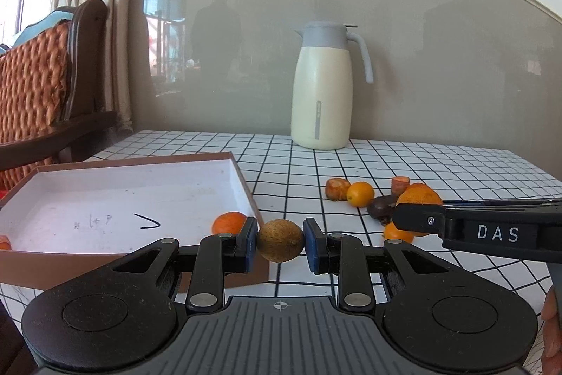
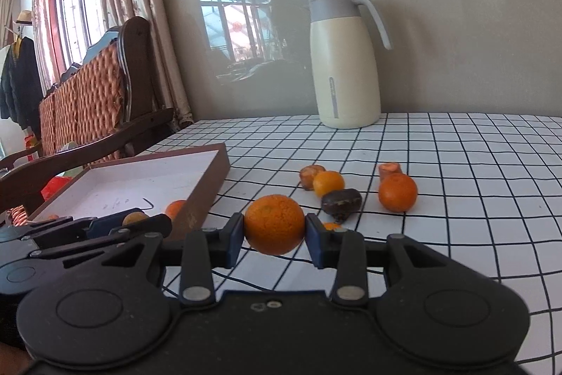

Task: Organize fruits
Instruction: 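Carry brown fruit and orange over the tray and open both tools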

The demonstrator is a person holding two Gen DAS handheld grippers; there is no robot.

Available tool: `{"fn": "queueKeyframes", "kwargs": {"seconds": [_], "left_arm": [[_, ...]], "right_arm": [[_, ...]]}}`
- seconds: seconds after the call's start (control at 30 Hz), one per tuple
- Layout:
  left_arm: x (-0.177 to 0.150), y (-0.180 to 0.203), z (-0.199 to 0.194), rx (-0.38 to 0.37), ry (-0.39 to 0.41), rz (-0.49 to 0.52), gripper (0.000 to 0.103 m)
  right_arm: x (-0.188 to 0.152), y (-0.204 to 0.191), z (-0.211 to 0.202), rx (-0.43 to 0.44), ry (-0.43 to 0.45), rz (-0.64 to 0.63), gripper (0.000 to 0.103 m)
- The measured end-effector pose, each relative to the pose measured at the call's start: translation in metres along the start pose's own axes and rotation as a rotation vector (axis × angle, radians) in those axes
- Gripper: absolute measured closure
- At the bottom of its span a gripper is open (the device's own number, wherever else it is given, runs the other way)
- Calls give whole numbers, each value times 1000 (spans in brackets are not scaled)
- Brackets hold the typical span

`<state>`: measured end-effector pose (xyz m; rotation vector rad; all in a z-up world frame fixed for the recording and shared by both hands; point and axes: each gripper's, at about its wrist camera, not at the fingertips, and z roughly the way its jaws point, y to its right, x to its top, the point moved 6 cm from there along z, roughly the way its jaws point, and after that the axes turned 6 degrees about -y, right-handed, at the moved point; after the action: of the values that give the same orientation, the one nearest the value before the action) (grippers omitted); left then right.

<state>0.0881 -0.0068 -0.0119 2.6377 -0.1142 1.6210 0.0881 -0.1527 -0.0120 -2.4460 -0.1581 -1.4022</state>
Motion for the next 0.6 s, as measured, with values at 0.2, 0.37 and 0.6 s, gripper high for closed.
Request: {"fn": "queueKeyframes", "kwargs": {"seconds": [0.2, 0.37, 0.6], "left_arm": [[1, -28, -6, 52, 14, -40, 74], [1, -53, -10, 102, 21, -74, 74], [-2, -83, -15, 164, 26, -112, 74]], "right_arm": [[6, -30, 12, 63, 11, -31, 74], [9, -52, 20, 103, 16, -56, 74], [9, -77, 31, 145, 11, -78, 74]]}}
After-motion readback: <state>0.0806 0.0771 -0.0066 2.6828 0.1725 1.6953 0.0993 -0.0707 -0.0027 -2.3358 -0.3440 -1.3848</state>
